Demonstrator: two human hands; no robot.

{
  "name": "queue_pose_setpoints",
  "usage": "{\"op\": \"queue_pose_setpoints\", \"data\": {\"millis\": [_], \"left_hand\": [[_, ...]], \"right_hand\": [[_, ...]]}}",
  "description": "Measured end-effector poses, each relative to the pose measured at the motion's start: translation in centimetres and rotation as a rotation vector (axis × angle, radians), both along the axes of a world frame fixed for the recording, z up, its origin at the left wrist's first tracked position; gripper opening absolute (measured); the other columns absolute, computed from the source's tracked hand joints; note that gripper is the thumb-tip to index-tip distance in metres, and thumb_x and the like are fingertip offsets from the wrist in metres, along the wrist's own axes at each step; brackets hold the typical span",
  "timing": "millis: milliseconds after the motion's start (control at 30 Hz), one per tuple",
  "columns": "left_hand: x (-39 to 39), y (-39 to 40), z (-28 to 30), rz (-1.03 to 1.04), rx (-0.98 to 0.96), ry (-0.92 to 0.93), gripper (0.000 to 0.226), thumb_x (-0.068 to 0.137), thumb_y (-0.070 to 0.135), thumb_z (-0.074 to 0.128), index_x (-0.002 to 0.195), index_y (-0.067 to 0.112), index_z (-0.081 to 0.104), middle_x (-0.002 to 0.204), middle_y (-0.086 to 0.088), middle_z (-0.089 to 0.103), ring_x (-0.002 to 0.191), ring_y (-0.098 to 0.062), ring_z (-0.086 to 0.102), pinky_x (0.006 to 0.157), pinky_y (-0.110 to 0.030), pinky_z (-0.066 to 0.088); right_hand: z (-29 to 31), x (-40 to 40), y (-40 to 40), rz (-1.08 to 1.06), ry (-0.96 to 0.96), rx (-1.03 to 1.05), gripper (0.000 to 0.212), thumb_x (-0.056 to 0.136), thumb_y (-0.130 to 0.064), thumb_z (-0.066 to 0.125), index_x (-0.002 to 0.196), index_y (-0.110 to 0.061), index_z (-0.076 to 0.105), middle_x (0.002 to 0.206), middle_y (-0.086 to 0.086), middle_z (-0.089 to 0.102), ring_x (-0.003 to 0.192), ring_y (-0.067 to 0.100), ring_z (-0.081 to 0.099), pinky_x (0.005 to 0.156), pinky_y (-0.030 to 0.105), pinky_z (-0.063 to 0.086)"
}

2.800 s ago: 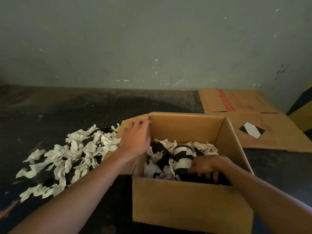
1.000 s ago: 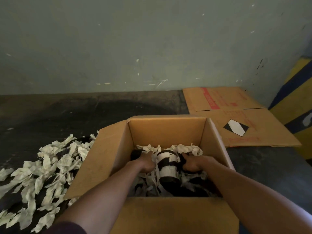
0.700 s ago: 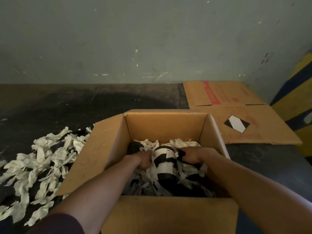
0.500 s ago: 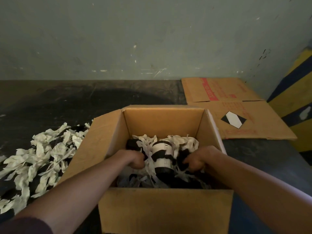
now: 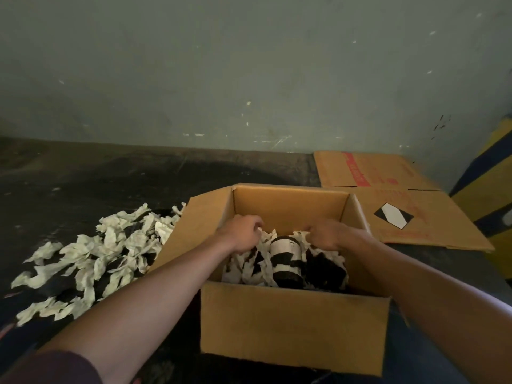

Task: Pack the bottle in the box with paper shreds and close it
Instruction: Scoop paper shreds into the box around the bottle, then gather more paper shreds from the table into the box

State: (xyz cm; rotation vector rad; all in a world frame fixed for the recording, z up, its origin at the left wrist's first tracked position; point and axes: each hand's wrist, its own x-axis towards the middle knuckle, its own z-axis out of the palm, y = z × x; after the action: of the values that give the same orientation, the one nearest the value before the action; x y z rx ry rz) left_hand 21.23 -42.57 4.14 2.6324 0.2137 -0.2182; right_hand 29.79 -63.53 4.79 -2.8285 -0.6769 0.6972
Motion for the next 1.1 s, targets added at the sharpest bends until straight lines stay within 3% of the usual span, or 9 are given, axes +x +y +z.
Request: {"op": "queue_pose_setpoints", "data": {"millis": [100,267,400,500,700,933,1100], "left_hand": [[-3.0,0.9,1.8,0.065,-0.142,-0.307,0.044,0.099,0.022,0.050,0.143,0.027,0.046,0.140,0.002,0.055,0.124,-0.014,0.054,0.101,-0.036,0.048],[-10.8,6.3,1.5,0.119,-0.114,-0.500,0.048,0.100,0.027,0.047,0.147,0.027,0.038,0.152,0.004,0.041,0.135,-0.017,0.043,0.110,-0.040,0.038],[-17.9,12.9,-0.6,0.216,-0.089,-0.443,0.050,0.099,0.026,0.047,0.148,0.024,0.035,0.154,-0.002,0.038,0.137,-0.022,0.042,0.110,-0.040,0.038],[-23.8,17.4,-2.4,0.294,-0.080,-0.383,0.052,0.100,0.029,0.048,0.149,0.023,0.032,0.156,-0.005,0.034,0.139,-0.024,0.040,0.111,-0.044,0.038],[-34.1,24.8,-8.2,0.462,-0.129,-0.095,0.072,0.095,0.046,0.054,0.154,0.032,0.016,0.164,-0.004,0.016,0.144,-0.030,0.031,0.113,-0.055,0.034],[-42.1,29.7,-15.9,0.578,-0.096,0.205,0.091,0.090,0.059,0.055,0.157,0.029,0.002,0.166,-0.009,0.003,0.150,-0.037,0.006,0.119,-0.056,0.019],[-43.5,30.8,-19.0,0.523,0.039,0.269,0.101,0.088,0.070,0.047,0.156,0.026,-0.012,0.164,-0.012,-0.015,0.149,-0.039,-0.012,0.121,-0.051,-0.001]], "right_hand": [[0.3,-1.7,2.1,-0.020,-0.153,0.106,0.053,0.100,-0.044,0.041,0.148,-0.021,0.038,0.150,0.007,0.045,0.135,0.029,0.043,0.110,0.046,0.037],[1.2,-7.8,7.9,-0.039,-0.198,0.234,0.065,0.098,-0.054,0.039,0.154,-0.028,0.020,0.161,0.007,0.025,0.147,0.035,0.022,0.115,0.058,0.025],[0.8,-14.7,13.7,0.042,-0.219,0.277,0.062,0.100,-0.049,0.040,0.154,-0.031,0.018,0.163,0.007,0.018,0.149,0.035,0.013,0.117,0.060,0.020],[-0.4,-20.3,18.1,0.086,-0.304,0.276,0.060,0.101,-0.044,0.039,0.155,-0.027,0.019,0.163,0.010,0.015,0.150,0.033,0.009,0.120,0.053,0.016],[-6.8,-30.0,24.0,0.199,-0.401,0.442,0.057,0.098,-0.045,0.044,0.151,-0.030,0.027,0.162,0.005,0.017,0.151,0.024,0.009,0.121,0.044,0.018],[-16.0,-35.4,26.1,0.079,-0.028,0.146,0.093,0.086,-0.070,0.049,0.152,-0.045,-0.012,0.163,0.004,-0.022,0.149,0.033,-0.017,0.119,0.057,0.005],[-19.3,-35.9,26.5,-0.019,0.006,0.096,0.111,0.077,-0.079,0.052,0.143,-0.047,-0.031,0.159,0.011,-0.031,0.147,0.039,-0.021,0.118,0.060,-0.004]]}}
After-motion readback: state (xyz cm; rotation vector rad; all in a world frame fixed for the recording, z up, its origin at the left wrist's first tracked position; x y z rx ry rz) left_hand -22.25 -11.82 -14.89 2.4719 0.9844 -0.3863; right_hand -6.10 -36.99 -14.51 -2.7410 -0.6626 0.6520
